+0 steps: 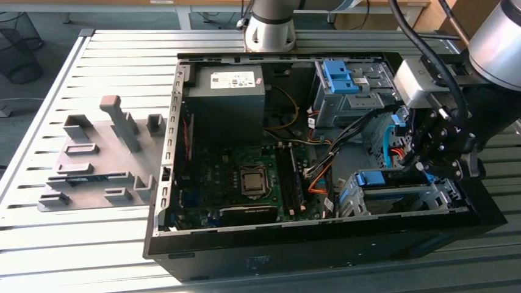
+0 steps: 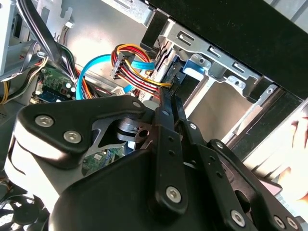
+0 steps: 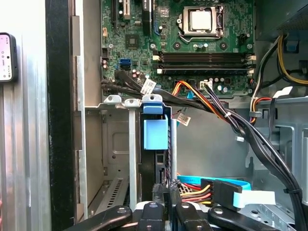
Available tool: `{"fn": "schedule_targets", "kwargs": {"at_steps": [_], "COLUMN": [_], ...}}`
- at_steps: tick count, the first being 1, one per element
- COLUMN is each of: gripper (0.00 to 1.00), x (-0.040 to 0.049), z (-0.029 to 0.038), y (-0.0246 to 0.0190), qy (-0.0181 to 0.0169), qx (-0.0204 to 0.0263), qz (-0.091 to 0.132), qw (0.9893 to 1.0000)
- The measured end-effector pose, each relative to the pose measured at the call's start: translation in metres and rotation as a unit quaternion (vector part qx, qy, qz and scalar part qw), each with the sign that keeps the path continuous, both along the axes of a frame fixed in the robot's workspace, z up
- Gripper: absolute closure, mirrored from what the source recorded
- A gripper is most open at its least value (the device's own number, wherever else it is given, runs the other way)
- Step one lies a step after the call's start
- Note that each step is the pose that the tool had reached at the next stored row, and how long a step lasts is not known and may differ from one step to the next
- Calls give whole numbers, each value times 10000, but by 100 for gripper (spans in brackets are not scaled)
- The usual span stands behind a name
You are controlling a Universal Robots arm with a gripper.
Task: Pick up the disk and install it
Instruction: 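Insert the first disk wire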
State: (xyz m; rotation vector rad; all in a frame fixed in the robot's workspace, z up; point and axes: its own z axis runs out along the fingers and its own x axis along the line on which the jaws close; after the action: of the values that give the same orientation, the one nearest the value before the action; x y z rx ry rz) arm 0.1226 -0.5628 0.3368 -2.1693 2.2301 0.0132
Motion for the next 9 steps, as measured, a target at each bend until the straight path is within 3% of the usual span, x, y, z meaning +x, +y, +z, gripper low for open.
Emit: {"fn": "schedule_targets", "kwargs": {"at_steps": [9], "gripper": [84], "x": [0], "z": [-25], "y": [-1], "qy": [0], "qx": [0], "qz": [0], "qw": [10000]}}
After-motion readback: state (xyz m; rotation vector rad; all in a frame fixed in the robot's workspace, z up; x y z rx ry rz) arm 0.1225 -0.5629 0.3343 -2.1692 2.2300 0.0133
